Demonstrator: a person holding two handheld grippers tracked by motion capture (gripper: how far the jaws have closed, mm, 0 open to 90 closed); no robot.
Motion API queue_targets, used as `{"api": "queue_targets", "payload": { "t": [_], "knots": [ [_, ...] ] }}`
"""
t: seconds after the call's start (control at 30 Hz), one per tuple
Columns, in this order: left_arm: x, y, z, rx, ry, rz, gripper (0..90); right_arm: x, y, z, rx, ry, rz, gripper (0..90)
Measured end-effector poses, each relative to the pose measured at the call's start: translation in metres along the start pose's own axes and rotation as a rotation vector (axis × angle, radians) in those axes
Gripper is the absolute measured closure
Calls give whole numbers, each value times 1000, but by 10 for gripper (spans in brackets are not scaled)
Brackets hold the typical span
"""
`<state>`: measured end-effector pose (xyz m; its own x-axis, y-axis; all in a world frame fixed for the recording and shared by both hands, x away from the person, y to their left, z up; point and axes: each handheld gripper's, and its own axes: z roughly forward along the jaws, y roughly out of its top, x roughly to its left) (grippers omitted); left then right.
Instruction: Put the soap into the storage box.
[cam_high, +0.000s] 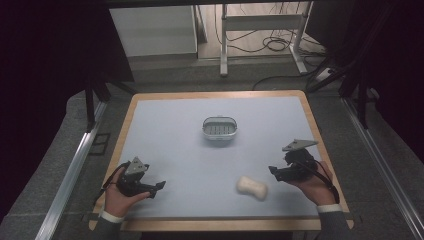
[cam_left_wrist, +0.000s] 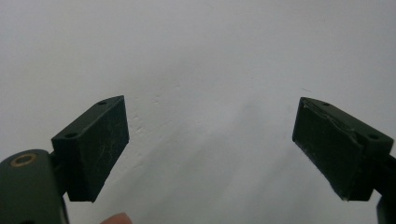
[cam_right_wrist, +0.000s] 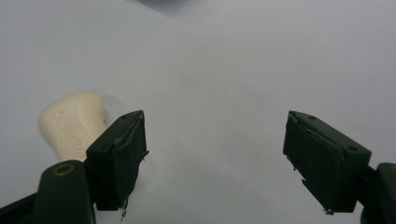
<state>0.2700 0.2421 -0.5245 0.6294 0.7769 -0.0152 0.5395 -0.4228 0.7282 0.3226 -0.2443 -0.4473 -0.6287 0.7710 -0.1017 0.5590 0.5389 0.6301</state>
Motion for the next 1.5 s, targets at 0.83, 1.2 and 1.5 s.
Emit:
{"api": "queue_targets", "payload": {
  "t": [0.83,1.2,1.5],
  "knots": [
    [1,0,-1,4,-5,3,113,45,16,22,81,131,-121,222],
    [0,0,0,5,-7,5,113,58,17,34,155,158,-178,233],
    [-1,-1,0,9,-7,8,113,67,19,46,231,191,-231,259]
  ]
}}
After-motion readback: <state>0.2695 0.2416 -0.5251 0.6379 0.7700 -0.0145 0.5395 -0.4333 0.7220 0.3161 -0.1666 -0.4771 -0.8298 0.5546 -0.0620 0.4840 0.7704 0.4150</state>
